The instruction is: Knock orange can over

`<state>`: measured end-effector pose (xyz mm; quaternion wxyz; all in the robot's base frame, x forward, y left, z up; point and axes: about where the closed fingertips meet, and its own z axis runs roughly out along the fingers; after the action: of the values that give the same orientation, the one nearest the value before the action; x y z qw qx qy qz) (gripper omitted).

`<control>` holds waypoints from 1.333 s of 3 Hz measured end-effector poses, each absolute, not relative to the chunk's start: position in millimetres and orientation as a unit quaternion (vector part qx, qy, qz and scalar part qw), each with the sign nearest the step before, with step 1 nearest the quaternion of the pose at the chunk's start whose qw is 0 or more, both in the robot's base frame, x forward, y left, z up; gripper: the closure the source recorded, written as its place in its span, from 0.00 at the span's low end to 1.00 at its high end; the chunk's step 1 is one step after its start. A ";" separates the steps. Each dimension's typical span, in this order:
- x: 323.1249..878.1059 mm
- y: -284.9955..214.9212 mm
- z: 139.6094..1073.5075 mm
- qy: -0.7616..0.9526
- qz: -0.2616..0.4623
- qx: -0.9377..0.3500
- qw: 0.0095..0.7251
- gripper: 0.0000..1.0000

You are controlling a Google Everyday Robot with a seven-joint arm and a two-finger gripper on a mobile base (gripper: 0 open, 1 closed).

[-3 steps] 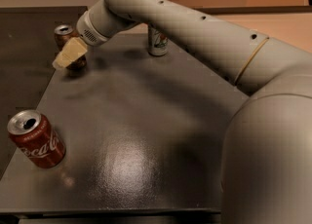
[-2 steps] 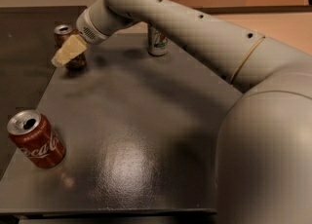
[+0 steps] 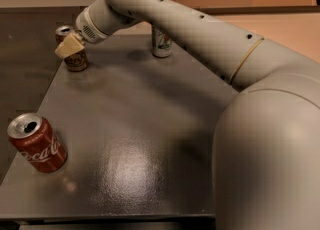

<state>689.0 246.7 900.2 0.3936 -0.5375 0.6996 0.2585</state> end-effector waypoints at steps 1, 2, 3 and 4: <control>685.1 248.6 901.7 0.693 0.272 -0.537 0.395 0.63; 667.1 244.6 907.4 0.675 0.283 -0.555 0.395 0.86; 650.2 230.3 921.5 0.658 0.281 -0.582 0.386 1.00; 634.6 201.8 935.6 0.647 0.245 -0.626 0.359 1.00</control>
Offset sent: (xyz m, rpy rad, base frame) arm -0.0450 -0.0136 0.0187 0.0468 -0.0370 0.1429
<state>634.6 201.8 935.6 0.3591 -0.6260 0.6473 0.2455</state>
